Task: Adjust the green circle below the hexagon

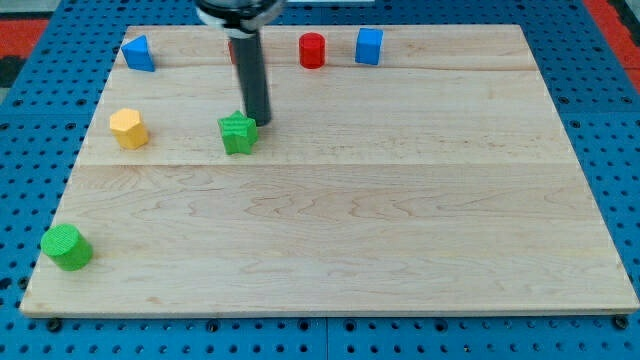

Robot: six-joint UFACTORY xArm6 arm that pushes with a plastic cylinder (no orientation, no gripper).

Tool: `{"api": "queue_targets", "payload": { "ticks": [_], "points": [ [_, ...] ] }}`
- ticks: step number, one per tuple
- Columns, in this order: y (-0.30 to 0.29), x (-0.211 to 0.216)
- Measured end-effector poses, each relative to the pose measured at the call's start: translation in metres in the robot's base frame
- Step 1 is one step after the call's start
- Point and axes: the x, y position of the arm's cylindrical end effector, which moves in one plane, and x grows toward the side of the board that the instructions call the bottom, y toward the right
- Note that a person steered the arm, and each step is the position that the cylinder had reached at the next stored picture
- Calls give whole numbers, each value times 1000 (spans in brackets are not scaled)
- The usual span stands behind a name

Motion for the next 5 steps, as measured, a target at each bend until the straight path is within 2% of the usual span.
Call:
{"api": "queue_targets", "payload": {
  "ticks": [1, 2, 3, 4, 5],
  "points": [
    [59, -19],
    [55, 83],
    [-66, 103],
    [-196, 102],
    [-257, 123]
  ]
}}
